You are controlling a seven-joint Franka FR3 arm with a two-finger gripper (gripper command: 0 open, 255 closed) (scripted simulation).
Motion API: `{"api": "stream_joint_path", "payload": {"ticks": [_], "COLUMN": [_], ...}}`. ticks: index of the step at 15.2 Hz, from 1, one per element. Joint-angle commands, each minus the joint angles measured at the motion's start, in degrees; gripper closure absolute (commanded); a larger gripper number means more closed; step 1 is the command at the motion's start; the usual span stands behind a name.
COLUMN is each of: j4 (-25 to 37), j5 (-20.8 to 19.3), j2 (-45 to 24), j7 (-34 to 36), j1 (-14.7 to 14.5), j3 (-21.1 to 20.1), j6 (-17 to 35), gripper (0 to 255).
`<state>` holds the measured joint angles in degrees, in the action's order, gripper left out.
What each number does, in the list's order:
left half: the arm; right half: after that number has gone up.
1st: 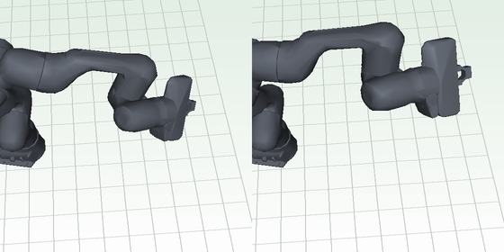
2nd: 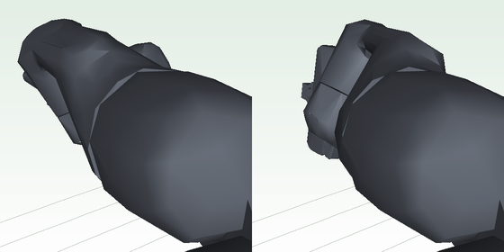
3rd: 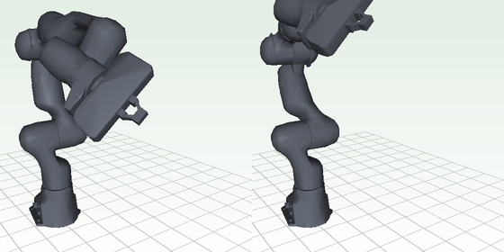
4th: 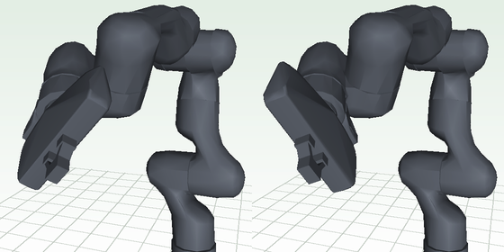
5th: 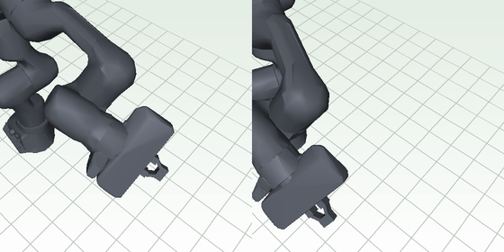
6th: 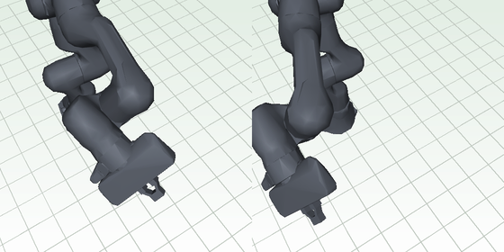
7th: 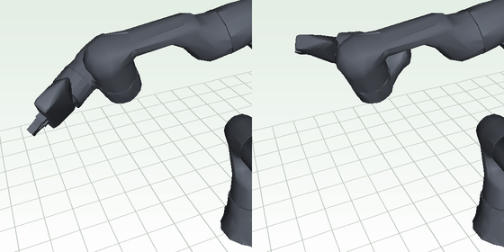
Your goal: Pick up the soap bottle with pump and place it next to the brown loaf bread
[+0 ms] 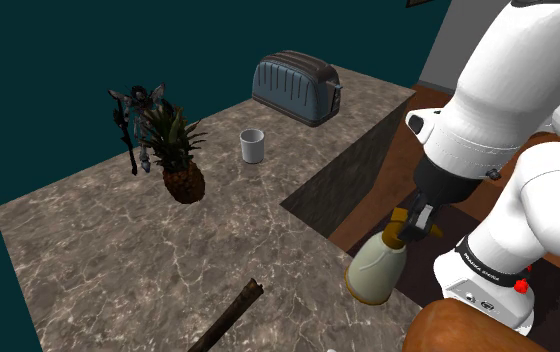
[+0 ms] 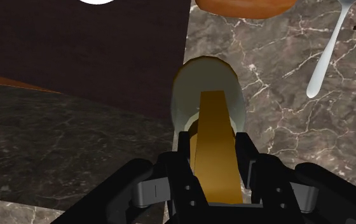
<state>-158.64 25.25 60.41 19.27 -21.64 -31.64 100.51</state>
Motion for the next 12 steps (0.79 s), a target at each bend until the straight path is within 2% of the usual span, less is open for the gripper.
{"api": "stream_joint_path", "payload": {"ticks": [1,6,7,12], "j4": [-0.1,-0.1,-0.1,-0.1], "j5": [0.1,0.1,0.1,0.1], "j2": [0.0,0.0,0.0,0.0], "j7": [0.0,0.0,0.0,0.0], "j1": [0.0,0.0,0.0,0.0], "j3": [-0.1,-0.1,-0.1,-0.1], "j6": [0.2,0.2,0.2,0.2], "gripper": [255,255,0,0]}}
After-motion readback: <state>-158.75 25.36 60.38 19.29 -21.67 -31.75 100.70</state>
